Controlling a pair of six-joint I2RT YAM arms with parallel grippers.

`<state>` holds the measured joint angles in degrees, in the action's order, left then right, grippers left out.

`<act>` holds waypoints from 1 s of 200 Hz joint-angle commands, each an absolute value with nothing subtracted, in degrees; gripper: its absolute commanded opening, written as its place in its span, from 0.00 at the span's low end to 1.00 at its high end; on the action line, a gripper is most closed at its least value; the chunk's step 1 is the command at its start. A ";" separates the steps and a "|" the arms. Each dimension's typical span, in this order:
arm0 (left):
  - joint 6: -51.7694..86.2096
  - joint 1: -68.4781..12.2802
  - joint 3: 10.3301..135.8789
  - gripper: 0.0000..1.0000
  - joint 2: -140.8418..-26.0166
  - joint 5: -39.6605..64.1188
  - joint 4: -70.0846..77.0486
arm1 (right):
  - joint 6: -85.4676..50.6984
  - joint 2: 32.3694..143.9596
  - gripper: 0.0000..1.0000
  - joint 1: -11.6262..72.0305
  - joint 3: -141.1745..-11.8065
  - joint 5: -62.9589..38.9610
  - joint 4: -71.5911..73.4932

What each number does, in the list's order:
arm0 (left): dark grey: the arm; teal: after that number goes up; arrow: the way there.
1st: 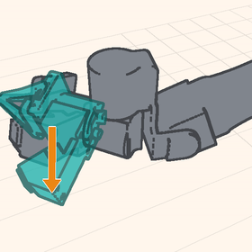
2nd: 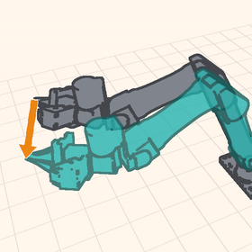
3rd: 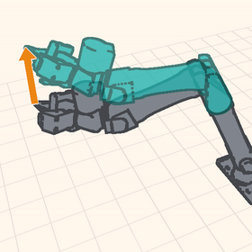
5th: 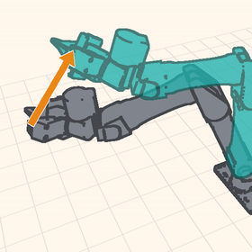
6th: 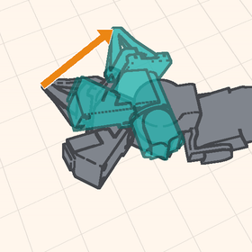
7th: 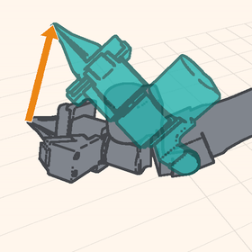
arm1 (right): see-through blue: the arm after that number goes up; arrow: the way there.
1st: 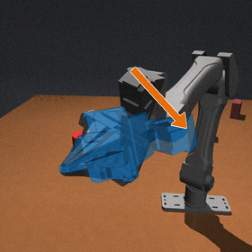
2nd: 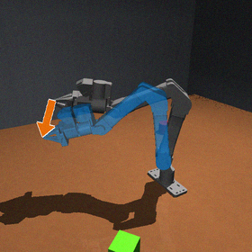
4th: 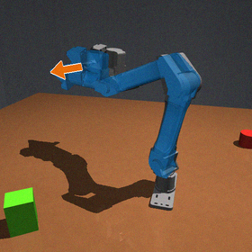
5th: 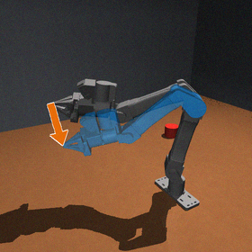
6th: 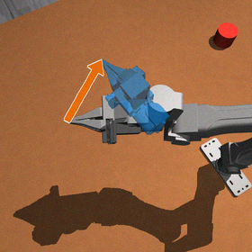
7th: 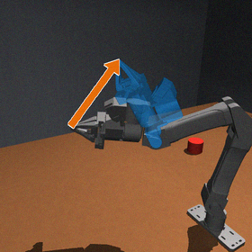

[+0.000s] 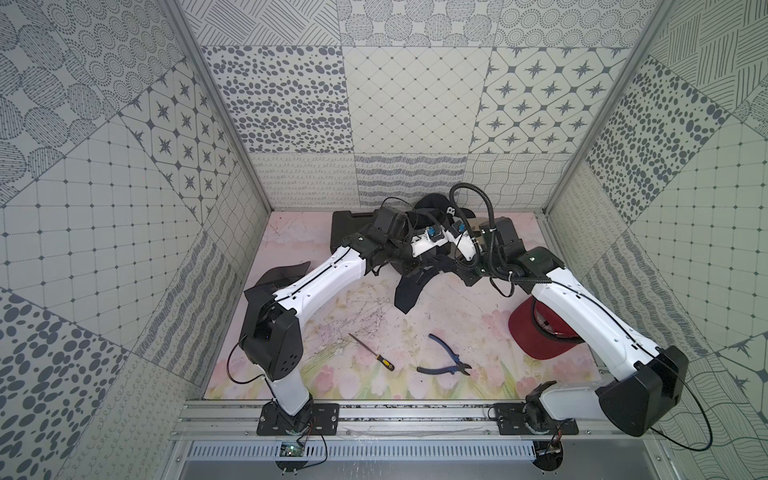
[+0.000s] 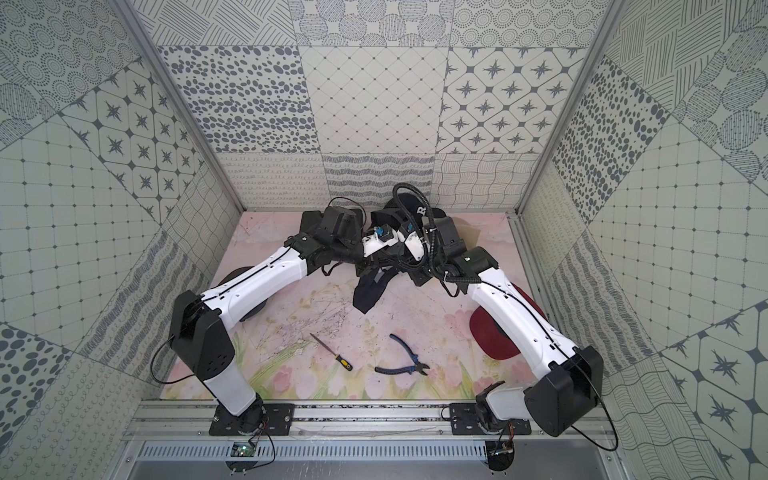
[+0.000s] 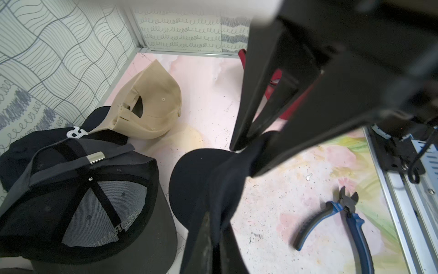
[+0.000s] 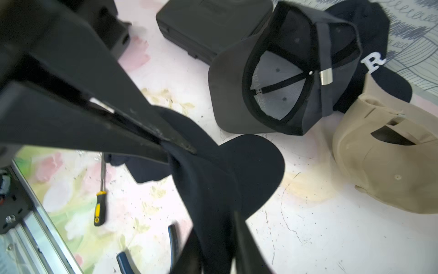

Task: Open the adjustable buckle of the baseball cap
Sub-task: Pick up the baseball cap from the center of the board.

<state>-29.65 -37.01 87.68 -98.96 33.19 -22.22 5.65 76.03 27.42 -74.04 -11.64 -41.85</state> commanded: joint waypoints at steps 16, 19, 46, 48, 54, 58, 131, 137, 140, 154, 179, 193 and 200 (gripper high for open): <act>-8.56 -37.18 91.49 0.00 -101.32 28.01 -22.90 | -6.49 65.06 0.72 22.90 -63.18 -16.99 -25.39; -7.21 -37.13 91.56 0.00 -101.38 27.88 -22.53 | -7.28 64.26 0.74 22.50 -62.10 -17.92 -24.41; 2.90 -37.14 91.35 0.00 -101.77 26.88 -19.79 | -12.45 59.32 0.75 21.43 -52.40 -24.07 -15.56; 3.49 -37.17 91.28 0.00 -101.73 26.78 -19.63 | -12.96 59.11 0.75 21.44 -51.77 -24.14 -15.01; 4.89 -37.14 90.78 0.00 -101.54 26.36 -18.85 | -14.32 58.66 0.75 21.45 -50.36 -24.18 -13.57; 5.79 -37.18 90.37 0.00 -101.37 26.05 -18.22 | -15.23 58.54 0.74 21.45 -49.62 -24.17 -12.94; 14.03 -37.17 85.87 0.00 -99.49 25.62 -10.86 | -31.37 64.49 0.78 21.40 -40.64 -21.67 2.74; 14.27 -37.18 85.79 0.00 -99.58 25.62 -10.68 | -32.59 65.00 0.78 21.46 -39.91 -21.93 4.18; 14.39 -37.19 85.78 0.00 -99.58 25.72 -10.53 | -33.12 65.24 0.77 21.49 -39.58 -22.03 4.96; 14.91 -37.17 85.78 0.00 -99.67 26.56 -9.94 | -35.56 66.55 0.73 21.53 -38.14 -22.28 7.70; 15.64 -37.18 86.13 0.00 -99.86 28.20 -9.28 | -36.78 68.61 0.66 21.68 -36.85 -23.26 11.11; 15.81 -37.17 86.13 0.00 -99.76 28.52 -9.23 | -37.00 69.66 0.62 21.96 -36.32 -23.52 13.07; 15.82 -37.17 86.15 0.00 -99.75 28.62 -9.23 | -37.08 70.31 0.61 22.14 -36.15 -23.64 14.10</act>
<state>11.51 -37.01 85.82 -100.40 26.26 -14.50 -34.59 68.84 21.58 -36.82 -22.70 5.43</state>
